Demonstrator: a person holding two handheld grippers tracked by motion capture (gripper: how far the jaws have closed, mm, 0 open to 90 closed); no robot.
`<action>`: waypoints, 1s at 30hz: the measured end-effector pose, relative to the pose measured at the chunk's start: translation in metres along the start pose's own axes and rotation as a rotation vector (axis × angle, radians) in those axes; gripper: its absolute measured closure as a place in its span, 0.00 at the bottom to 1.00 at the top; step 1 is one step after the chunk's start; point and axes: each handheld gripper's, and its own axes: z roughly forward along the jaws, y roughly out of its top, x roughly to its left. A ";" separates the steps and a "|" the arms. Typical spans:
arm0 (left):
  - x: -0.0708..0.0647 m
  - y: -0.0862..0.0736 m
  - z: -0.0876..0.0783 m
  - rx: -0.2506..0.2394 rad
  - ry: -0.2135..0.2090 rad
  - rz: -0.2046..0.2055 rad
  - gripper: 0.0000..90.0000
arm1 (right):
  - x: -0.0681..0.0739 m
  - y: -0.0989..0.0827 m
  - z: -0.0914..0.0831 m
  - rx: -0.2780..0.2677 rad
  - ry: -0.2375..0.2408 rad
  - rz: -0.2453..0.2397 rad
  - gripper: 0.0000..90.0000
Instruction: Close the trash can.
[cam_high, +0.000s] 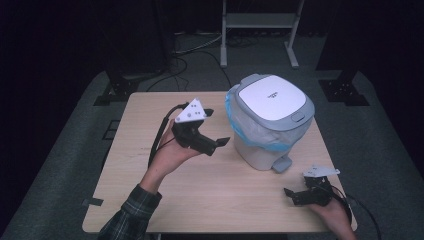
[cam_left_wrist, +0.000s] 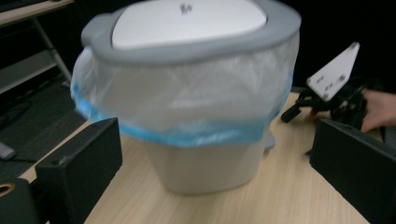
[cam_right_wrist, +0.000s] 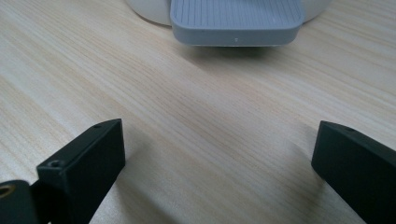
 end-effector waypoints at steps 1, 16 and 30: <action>-0.001 -0.007 -0.002 0.009 0.010 0.000 0.02 | 0.000 0.000 0.000 0.000 0.000 0.000 0.02; -0.014 -0.109 -0.015 0.081 0.065 -0.092 0.02 | 0.000 0.000 0.000 0.000 0.000 0.000 0.02; -0.023 -0.189 -0.026 0.253 0.106 -0.165 0.02 | 0.000 0.000 0.000 0.000 0.000 0.001 0.02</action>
